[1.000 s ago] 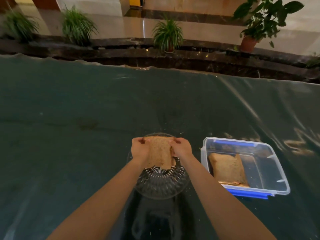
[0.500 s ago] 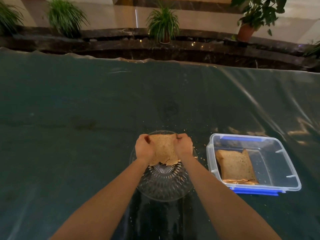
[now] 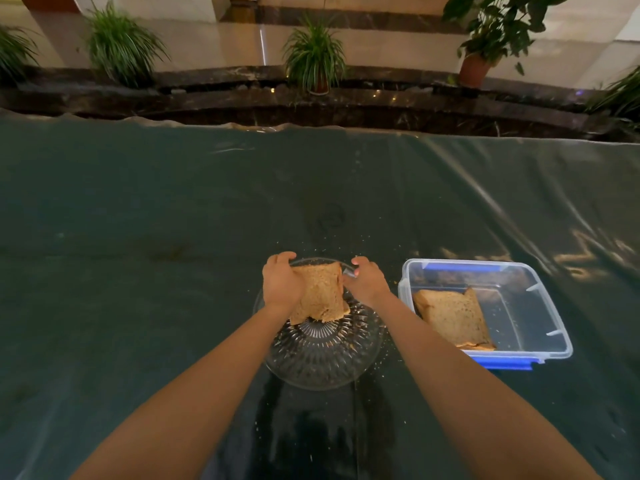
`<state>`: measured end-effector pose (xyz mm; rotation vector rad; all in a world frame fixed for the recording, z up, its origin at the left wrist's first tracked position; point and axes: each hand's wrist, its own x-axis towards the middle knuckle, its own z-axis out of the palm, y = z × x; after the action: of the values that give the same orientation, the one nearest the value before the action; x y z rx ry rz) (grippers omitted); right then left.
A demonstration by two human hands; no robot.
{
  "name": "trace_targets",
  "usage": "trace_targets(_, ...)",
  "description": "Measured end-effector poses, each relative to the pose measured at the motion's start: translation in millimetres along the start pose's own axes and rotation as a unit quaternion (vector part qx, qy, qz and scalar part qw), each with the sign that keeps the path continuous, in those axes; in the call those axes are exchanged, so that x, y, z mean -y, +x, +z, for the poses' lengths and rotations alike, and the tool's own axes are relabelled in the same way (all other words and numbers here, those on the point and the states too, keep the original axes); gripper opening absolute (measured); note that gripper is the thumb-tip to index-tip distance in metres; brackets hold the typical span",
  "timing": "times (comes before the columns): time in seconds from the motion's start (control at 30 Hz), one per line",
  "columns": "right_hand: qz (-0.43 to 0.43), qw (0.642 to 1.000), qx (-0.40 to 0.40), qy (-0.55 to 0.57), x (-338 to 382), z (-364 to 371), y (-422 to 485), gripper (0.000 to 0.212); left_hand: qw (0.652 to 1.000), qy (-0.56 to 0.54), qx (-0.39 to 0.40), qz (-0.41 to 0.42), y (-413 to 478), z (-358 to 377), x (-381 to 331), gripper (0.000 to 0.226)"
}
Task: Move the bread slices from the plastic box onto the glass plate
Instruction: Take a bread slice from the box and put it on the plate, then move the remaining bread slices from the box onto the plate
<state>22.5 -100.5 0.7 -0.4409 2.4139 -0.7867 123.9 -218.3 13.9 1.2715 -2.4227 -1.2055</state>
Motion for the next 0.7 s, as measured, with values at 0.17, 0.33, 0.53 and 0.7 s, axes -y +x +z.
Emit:
trace_targets(0.17, 0.010, 0.990, 0.081, 0.117, -6.3, -48.9, -16.3, 0.052, 0.996, -0.088, 0.035, 0.004, -19.7, 8.1, -45.0, 0.039)
trace_targets(0.33, 0.027, 0.971, 0.090, 0.220, -29.9, -111.5, -35.0, 0.041, 0.967, -0.199, 0.157, -0.005, -45.5, 34.7, -104.5, 0.036)
trace_targets(0.53, 0.066, 0.968, 0.010, 0.243, -90.7, -161.3, -52.4, 0.034, 0.964, -0.089, 0.248, 0.025, -76.5, 89.3, -148.6, 0.026)
trace_targets(0.7, 0.116, 0.968, -0.016, 0.224, -142.1, -175.5, -54.4, 0.031, 0.964, -0.035, 0.265, -0.012, -92.5, 133.3, -154.1, 0.038)
